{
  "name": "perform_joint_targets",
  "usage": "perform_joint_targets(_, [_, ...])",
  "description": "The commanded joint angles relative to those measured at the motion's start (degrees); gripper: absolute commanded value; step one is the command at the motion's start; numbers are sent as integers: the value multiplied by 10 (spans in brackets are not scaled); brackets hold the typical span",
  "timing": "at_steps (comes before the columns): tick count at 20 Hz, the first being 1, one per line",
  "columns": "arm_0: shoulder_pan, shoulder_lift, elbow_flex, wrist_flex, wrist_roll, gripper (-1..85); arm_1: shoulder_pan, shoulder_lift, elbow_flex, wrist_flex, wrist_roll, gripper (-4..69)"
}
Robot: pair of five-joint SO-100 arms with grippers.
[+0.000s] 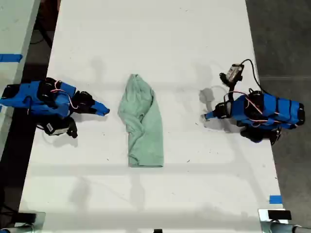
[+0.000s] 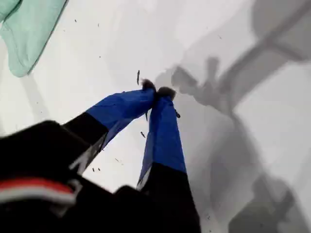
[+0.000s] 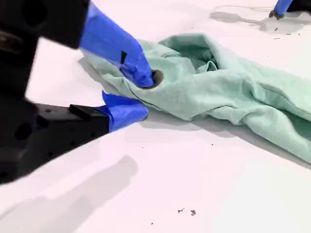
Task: Fold t shirt
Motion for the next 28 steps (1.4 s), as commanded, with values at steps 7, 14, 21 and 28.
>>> perform_joint_targets(7, [3,-3,25,-8,-10,65,-5,5,29,1,6,16])
perform_joint_targets(14, [2,-3,25,-8,-11,63,-11,5,29,1,27,16])
perform_joint_targets(21, [98,-52,-23,-114,-117,-2,-151,-83,-58,-99,186,16])
perform_joint_targets(28, [173,-998,-829,32,-45,235,-261,-964,-799,-85,178,142])
